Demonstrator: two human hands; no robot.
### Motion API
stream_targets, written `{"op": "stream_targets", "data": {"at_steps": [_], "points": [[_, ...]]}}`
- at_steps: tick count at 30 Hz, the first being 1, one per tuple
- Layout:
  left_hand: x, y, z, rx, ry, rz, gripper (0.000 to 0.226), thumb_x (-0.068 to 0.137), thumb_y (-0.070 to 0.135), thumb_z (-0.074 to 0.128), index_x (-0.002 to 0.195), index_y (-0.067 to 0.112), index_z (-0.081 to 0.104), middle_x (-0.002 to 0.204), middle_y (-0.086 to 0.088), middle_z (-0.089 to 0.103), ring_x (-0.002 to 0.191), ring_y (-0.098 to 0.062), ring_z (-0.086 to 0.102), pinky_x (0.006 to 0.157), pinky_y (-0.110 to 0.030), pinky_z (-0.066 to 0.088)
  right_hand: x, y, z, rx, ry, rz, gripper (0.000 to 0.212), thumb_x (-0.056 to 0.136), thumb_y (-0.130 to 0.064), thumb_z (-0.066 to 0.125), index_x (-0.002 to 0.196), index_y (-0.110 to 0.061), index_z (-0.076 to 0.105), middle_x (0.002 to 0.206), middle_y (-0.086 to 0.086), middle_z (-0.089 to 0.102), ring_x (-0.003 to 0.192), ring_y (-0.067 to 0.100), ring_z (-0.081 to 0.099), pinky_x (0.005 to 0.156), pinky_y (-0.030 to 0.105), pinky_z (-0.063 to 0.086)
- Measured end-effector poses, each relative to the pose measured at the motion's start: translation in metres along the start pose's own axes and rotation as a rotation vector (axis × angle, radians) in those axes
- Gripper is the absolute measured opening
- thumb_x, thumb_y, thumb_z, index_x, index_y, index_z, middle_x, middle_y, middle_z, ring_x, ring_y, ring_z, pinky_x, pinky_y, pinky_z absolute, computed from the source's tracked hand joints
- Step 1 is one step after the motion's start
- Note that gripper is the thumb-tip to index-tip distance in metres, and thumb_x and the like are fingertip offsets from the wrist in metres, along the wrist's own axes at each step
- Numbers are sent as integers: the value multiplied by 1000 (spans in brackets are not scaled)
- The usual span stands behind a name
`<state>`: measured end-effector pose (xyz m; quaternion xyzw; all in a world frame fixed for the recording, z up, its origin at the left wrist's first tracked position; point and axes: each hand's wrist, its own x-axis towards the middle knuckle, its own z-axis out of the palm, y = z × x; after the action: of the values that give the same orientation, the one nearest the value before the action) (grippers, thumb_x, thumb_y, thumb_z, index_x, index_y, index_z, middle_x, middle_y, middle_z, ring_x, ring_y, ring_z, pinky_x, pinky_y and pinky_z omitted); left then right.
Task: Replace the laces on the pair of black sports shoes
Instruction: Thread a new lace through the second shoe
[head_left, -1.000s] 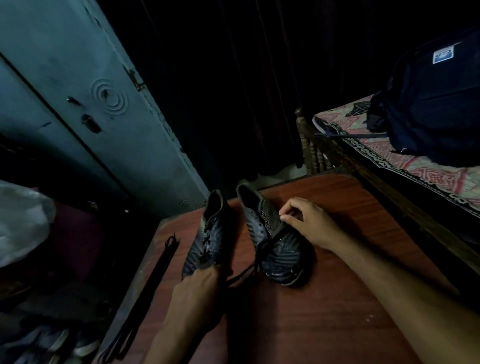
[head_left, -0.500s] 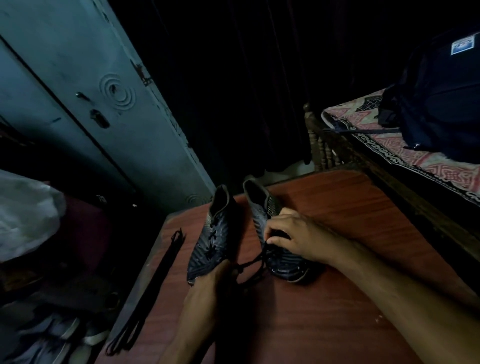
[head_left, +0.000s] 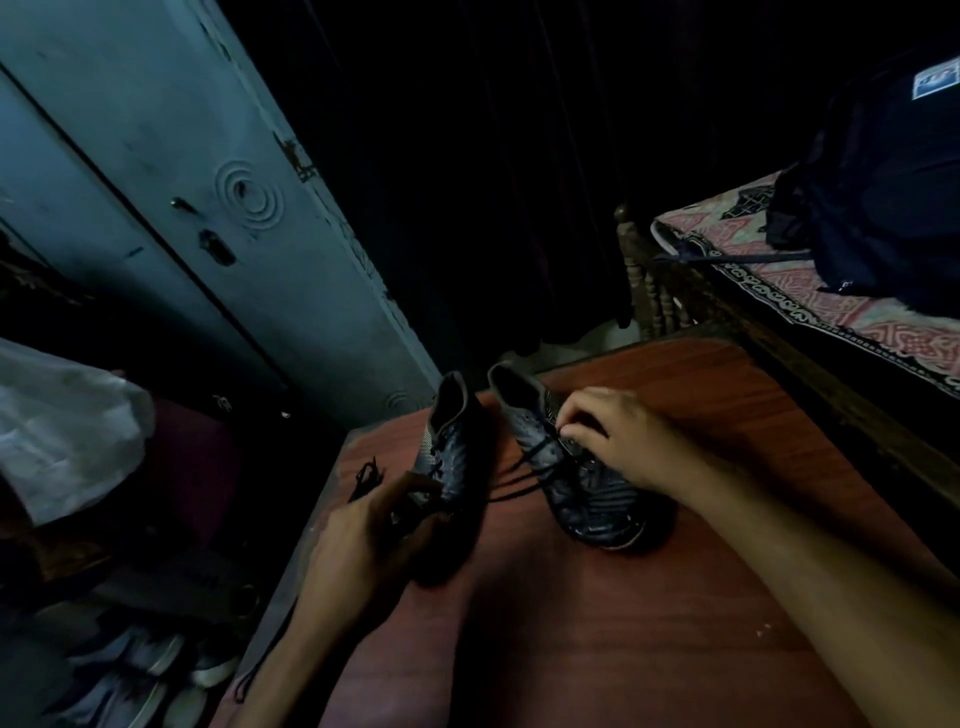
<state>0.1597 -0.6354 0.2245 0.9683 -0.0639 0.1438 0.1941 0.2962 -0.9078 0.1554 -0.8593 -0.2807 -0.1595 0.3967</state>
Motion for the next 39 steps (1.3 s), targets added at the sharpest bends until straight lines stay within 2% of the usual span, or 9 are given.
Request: {"op": "stream_targets", "data": {"at_steps": [4, 7, 10, 14, 18, 23, 28, 34, 39], "points": [[4, 1, 6, -86, 120, -4, 14, 90, 23, 77, 99, 35, 76, 89, 25, 71, 80, 3, 68, 69, -21, 52, 6, 18, -10, 427, 278, 317, 11, 95, -13, 67, 88, -22, 69, 84, -2, 72, 73, 12, 69, 66, 32, 56], [6, 13, 20, -108, 126, 30, 10, 93, 37, 68, 95, 32, 76, 92, 22, 72, 85, 4, 68, 72, -25, 54, 6, 25, -18, 662, 385, 412, 8, 97, -2, 62, 92, -7, 67, 82, 8, 65, 60, 0, 65, 50, 23, 55], [17, 26, 30, -115, 88, 72, 5, 93, 33, 69, 92, 33, 74, 83, 23, 71, 79, 7, 66, 66, -15, 49, 6, 37, -28, 699, 505, 486, 6, 97, -1, 60, 98, 0, 66, 79, 7, 63, 56, 1, 63, 46, 17, 51], [34, 44, 32, -12, 6, 101, 14, 94, 23, 72, 105, 32, 76, 91, 28, 67, 84, 12, 63, 67, -7, 44, 4, 62, -35, 673, 663, 604, 7, 99, -13, 62, 99, -12, 69, 91, 3, 65, 72, 11, 60, 53, 21, 51], [75, 70, 19, 207, 5, 342, 18, 98, 22, 65, 111, 31, 75, 109, 8, 68, 97, -15, 62, 76, -35, 53, 3, 76, -36, 643, 765, 642, 7, 98, -15, 64, 100, -13, 70, 87, -5, 66, 78, 5, 59, 72, 23, 46], [161, 130, -6, 288, 133, 563, 17, 96, 27, 66, 112, 31, 73, 108, 10, 66, 100, -17, 62, 81, -35, 52, 2, 78, -35, 656, 707, 618, 6, 96, -14, 65, 94, -18, 70, 86, -1, 68, 73, 8, 58, 69, 25, 45], [208, 183, -25, 192, 209, 626, 15, 96, 25, 69, 110, 25, 73, 105, 10, 64, 96, -8, 61, 79, -30, 51, 2, 80, -42, 697, 770, 620, 10, 97, -16, 65, 88, -19, 69, 71, 2, 64, 47, 8, 48, 46, 20, 38], [230, 177, -5, 120, 190, 557, 14, 92, 21, 74, 106, 22, 76, 97, 12, 62, 91, -8, 62, 78, -27, 52, 1, 88, -62, 711, 1014, 645, 7, 98, -17, 64, 103, -17, 69, 103, 7, 71, 90, 18, 61, 82, 34, 49], [199, 127, 45, 114, -164, 401, 37, 87, 13, 79, 123, 19, 70, 115, -1, 66, 100, -17, 67, 86, -32, 56, 4, 89, -57, 634, 946, 592, 4, 97, -18, 65, 98, -19, 69, 94, -1, 70, 91, 19, 66, 88, 44, 55]]}}
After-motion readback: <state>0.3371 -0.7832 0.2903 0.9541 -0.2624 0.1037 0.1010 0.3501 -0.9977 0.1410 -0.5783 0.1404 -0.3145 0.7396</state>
